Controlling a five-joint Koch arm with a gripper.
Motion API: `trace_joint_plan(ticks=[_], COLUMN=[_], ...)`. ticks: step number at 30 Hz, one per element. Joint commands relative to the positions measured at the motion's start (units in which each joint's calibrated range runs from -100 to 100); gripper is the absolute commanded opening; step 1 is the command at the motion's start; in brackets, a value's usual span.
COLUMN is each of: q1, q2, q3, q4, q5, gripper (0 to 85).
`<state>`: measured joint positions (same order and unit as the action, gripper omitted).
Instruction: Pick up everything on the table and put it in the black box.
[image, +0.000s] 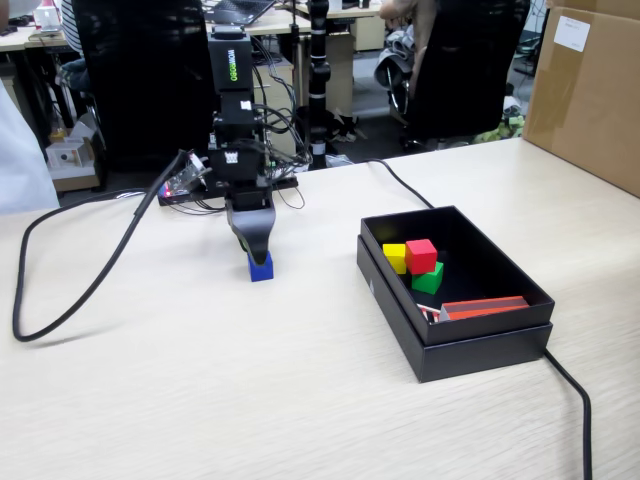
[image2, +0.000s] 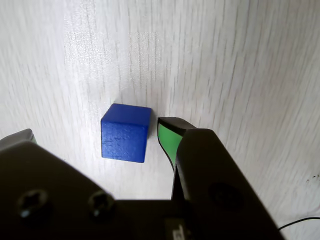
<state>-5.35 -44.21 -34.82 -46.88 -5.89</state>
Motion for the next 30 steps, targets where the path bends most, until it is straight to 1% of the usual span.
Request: trace_joint_plan(ticks=[1, 5, 9, 10, 13, 14, 16, 17, 20, 21, 26, 30], q1=[0.29, 0.49, 0.29, 0.29, 0.20, 0.15, 0.20, 0.20, 0.00, -0.05, -0.34, 0.34], q2=[0.55, 1.92, 4.10, 4.79, 5.48, 5.71, 6.17, 6.40, 6.40, 6.40, 3.53, -1.86], q3=[1.37, 1.46, 1.55, 1.55, 2.10, 2.28, 2.28, 2.37, 2.55, 2.73, 4.00, 10.71], q4=[0.97, 0.97, 0.97, 0.97, 0.97, 0.97, 0.97, 0.97, 2.78, 3.30, 3.30, 0.19], q5=[0.49, 0.73, 0.63, 0.54, 0.68, 0.73, 0.73, 0.78, 0.98, 0.98, 0.78, 0.83], gripper=[47.1, 43.4, 42.3, 41.0, 29.8, 28.2, 28.1, 25.7, 12.2, 9.7, 9.3, 9.2])
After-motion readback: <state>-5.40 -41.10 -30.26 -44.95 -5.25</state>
